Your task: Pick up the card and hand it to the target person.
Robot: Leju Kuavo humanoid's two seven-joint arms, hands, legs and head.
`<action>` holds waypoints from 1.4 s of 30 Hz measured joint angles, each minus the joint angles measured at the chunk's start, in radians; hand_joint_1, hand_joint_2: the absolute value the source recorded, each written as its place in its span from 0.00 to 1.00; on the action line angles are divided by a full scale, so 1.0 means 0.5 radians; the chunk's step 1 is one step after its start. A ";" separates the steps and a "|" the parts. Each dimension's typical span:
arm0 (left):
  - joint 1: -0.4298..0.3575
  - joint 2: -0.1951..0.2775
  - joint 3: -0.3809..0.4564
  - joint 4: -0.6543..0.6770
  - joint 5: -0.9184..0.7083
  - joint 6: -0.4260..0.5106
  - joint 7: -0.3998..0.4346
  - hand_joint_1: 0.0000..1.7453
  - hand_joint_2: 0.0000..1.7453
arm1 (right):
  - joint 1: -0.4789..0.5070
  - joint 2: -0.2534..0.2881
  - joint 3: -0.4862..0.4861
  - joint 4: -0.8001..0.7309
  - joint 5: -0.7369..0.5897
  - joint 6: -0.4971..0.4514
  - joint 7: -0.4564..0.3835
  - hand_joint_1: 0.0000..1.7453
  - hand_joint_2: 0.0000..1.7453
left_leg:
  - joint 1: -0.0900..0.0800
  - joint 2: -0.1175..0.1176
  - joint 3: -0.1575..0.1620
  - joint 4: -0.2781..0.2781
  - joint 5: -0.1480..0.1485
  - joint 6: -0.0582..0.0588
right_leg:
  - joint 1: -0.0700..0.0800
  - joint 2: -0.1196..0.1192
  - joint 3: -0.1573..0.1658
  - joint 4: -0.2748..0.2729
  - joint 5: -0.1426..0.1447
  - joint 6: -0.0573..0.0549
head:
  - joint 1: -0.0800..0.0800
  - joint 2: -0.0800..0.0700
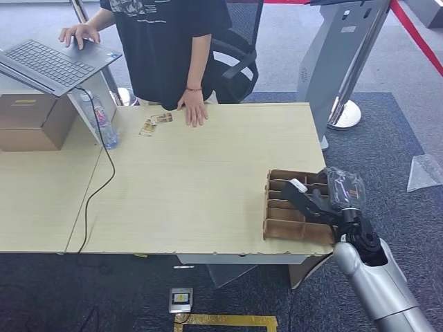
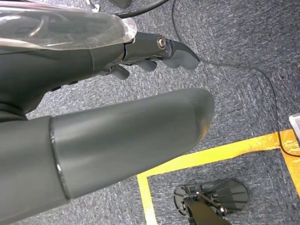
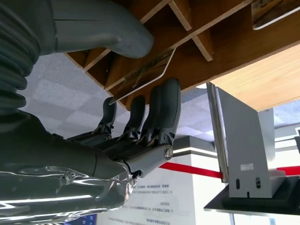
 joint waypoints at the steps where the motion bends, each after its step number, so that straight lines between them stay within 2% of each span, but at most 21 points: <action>1: 0.000 0.000 0.000 0.000 0.000 0.000 0.000 0.00 0.00 | 0.000 0.000 -0.006 0.004 -0.002 -0.001 0.000 0.54 1.00 | 0.000 0.000 0.000 0.000 0.000 0.000 | 0.000 0.000 0.000 0.000 0.000 0.000 | 0.000 0.000; 4: 0.000 0.000 0.000 0.000 -0.001 0.000 0.000 0.00 0.00 | 0.005 -0.002 -0.022 0.012 -0.003 -0.001 0.001 0.58 1.00 | 0.000 0.000 0.000 0.000 0.000 0.000 | 0.000 0.000 0.000 0.000 0.000 0.000 | 0.000 0.000; 7: 0.000 0.000 0.000 0.000 -0.005 0.000 0.000 0.00 0.00 | 0.014 -0.006 -0.045 0.014 -0.004 -0.001 0.004 0.65 1.00 | 0.000 0.000 0.001 0.000 0.000 0.000 | 0.000 0.000 0.000 0.000 0.000 0.000 | 0.000 0.000; 11: 0.000 0.000 0.000 0.000 -0.007 -0.001 0.000 0.00 0.00 | 0.022 -0.015 -0.074 0.015 -0.004 -0.003 0.006 0.87 1.00 | 0.000 0.000 0.001 0.000 0.000 0.000 | 0.000 0.000 0.000 0.000 0.000 0.000 | 0.000 0.000; 15: 0.001 0.000 0.000 0.000 -0.007 -0.003 0.000 0.00 0.00 | 0.024 -0.024 -0.098 0.015 -0.004 -0.004 0.006 0.96 1.00 | 0.000 0.000 0.001 0.000 0.000 0.000 | 0.000 0.000 0.000 0.000 0.000 0.000 | 0.000 0.000; 23: 0.001 0.000 0.000 0.000 -0.013 -0.012 0.000 0.00 0.00 | 0.030 -0.041 -0.128 0.010 -0.012 0.022 -0.021 0.99 1.00 | 0.000 0.000 0.001 0.000 0.000 0.000 | 0.000 0.000 0.000 0.000 0.000 0.000 | 0.000 0.000; 30: 0.002 0.000 0.000 0.000 -0.013 -0.019 -0.005 0.00 0.00 | 0.004 -0.084 -0.137 -0.036 -0.101 0.166 -0.099 1.00 1.00 | 0.000 0.000 0.001 0.000 0.000 0.000 | 0.000 0.000 0.000 0.000 0.000 0.000 | 0.000 0.000; 42: 0.003 0.000 0.000 0.000 0.008 -0.020 -0.024 0.00 0.00 | -0.200 -0.267 -0.131 -0.181 -0.344 0.398 -0.121 1.00 1.00 | 0.000 0.000 0.001 0.001 0.000 0.000 | 0.000 0.000 0.001 0.000 0.000 0.000 | 0.000 0.000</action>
